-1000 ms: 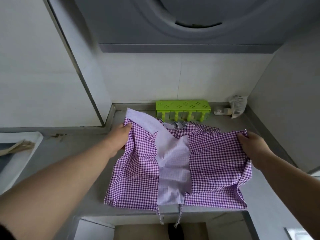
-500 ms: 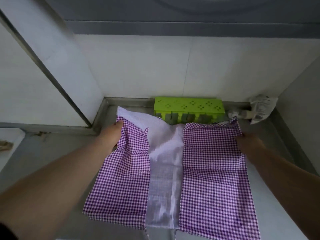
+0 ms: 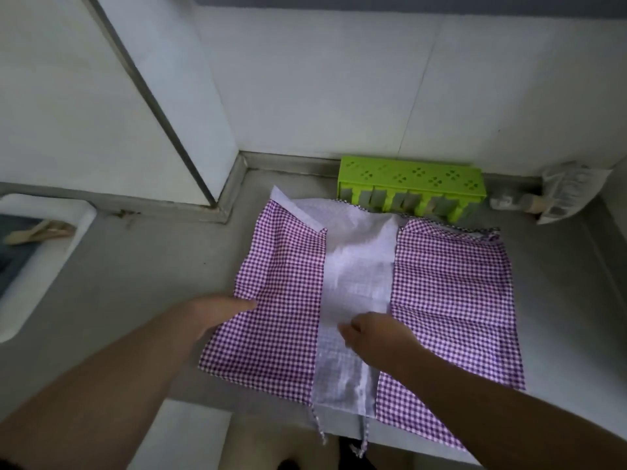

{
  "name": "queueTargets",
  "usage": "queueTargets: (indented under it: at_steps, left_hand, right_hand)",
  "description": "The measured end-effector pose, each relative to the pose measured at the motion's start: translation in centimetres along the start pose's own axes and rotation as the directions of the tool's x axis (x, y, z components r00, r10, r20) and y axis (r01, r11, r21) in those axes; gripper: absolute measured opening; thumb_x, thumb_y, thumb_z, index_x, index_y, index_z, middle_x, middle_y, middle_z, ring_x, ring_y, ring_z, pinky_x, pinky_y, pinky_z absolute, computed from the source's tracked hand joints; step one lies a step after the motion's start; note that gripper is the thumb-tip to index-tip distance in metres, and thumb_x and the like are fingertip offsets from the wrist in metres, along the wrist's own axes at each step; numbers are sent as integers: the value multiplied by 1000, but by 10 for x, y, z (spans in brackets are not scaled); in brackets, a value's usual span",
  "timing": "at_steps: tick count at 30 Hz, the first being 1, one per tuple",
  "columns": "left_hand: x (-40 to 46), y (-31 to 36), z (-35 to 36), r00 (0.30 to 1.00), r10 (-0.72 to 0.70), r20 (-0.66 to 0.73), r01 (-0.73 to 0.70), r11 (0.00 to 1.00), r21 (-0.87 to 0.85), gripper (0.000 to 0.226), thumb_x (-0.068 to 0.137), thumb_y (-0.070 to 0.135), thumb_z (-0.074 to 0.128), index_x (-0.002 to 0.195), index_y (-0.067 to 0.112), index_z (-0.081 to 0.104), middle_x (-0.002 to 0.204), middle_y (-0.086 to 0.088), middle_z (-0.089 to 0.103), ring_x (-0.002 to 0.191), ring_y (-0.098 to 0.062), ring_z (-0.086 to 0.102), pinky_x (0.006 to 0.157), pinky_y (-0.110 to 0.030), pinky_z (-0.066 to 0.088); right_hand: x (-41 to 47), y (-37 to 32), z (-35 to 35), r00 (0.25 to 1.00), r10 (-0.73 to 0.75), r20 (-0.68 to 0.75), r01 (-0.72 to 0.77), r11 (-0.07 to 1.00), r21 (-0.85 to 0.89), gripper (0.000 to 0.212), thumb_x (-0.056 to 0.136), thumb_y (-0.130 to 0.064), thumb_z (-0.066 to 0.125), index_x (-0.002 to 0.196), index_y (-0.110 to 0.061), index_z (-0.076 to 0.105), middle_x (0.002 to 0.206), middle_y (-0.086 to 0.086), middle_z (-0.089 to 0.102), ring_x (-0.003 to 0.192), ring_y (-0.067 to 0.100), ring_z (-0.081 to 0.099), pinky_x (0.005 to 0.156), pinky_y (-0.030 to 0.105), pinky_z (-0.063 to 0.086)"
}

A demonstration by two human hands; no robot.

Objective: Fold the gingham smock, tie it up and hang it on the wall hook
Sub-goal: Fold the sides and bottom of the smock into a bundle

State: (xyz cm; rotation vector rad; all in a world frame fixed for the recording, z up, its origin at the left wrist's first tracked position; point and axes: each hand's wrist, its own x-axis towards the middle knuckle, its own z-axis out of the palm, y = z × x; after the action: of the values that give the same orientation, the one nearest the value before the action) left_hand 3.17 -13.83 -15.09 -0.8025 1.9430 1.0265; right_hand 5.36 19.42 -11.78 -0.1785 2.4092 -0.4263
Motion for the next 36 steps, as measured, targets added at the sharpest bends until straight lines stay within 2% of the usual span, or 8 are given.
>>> queueTargets:
  at_steps: [5,9,12,18,25,29,34,36]
  left_hand:
    - [-8,-44,1,999,-4,50,1,998,66,125,64,67,89,164,22,30,166,-6,40,149,-29,44,126,-47,31]
    - [-23,-70,-1,992,75,101,-86,990,115,130,45,77,87,158,29,44,155,-2,54,139,-27,55,121,-52,40]
    - [-23,-86,-2,982,161,95,-168,983,77,121,45,87,84,149,34,53,147,5,62,130,-23,61,116,-53,46]
    - [-39,-88,2,948,235,214,-292,911,293,99,65,98,58,148,46,52,146,16,61,132,-13,58,119,-48,42]
    - [-49,-77,8,948,202,246,-271,916,296,54,88,69,64,129,34,70,128,10,72,118,-12,66,118,-45,43]
    - [-46,-82,7,946,260,193,-312,891,331,94,64,93,57,139,36,65,132,13,70,122,-14,65,116,-48,45]
    - [-46,-84,10,943,287,167,-323,909,264,104,58,98,65,141,35,62,135,12,68,125,-15,63,116,-49,45]
    - [-50,-81,15,930,283,233,-336,913,231,86,69,85,73,140,38,58,135,12,66,125,-14,62,118,-46,43]
  right_hand:
    - [-6,-43,56,951,-15,308,-1,999,53,54,101,-59,44,135,-20,62,136,5,63,121,21,61,95,29,46]
    - [-16,-49,82,976,-13,216,-54,952,300,16,98,-37,63,98,-22,68,92,-7,68,80,6,65,65,15,48]
    - [-25,-48,87,989,37,142,-88,923,374,19,96,-38,64,84,-24,63,85,-5,67,72,7,64,61,19,48]
    - [-49,-31,78,987,148,59,-159,891,425,23,97,-40,65,87,-20,65,82,-3,66,68,9,60,59,21,45]
    - [-73,-21,90,985,171,16,-162,896,414,24,95,-44,67,91,-21,62,83,-2,62,66,11,55,57,23,44]
    - [-76,-19,92,986,168,5,-155,894,420,23,96,-44,65,93,-21,60,86,-1,62,69,12,56,58,24,44]
    - [-82,-17,95,986,163,-43,-124,874,470,20,98,-39,62,96,-20,57,89,0,64,72,13,58,60,27,48]
    - [-85,-17,95,986,156,-62,-112,886,450,20,98,-41,62,103,-21,59,92,-3,65,77,12,62,63,25,48]
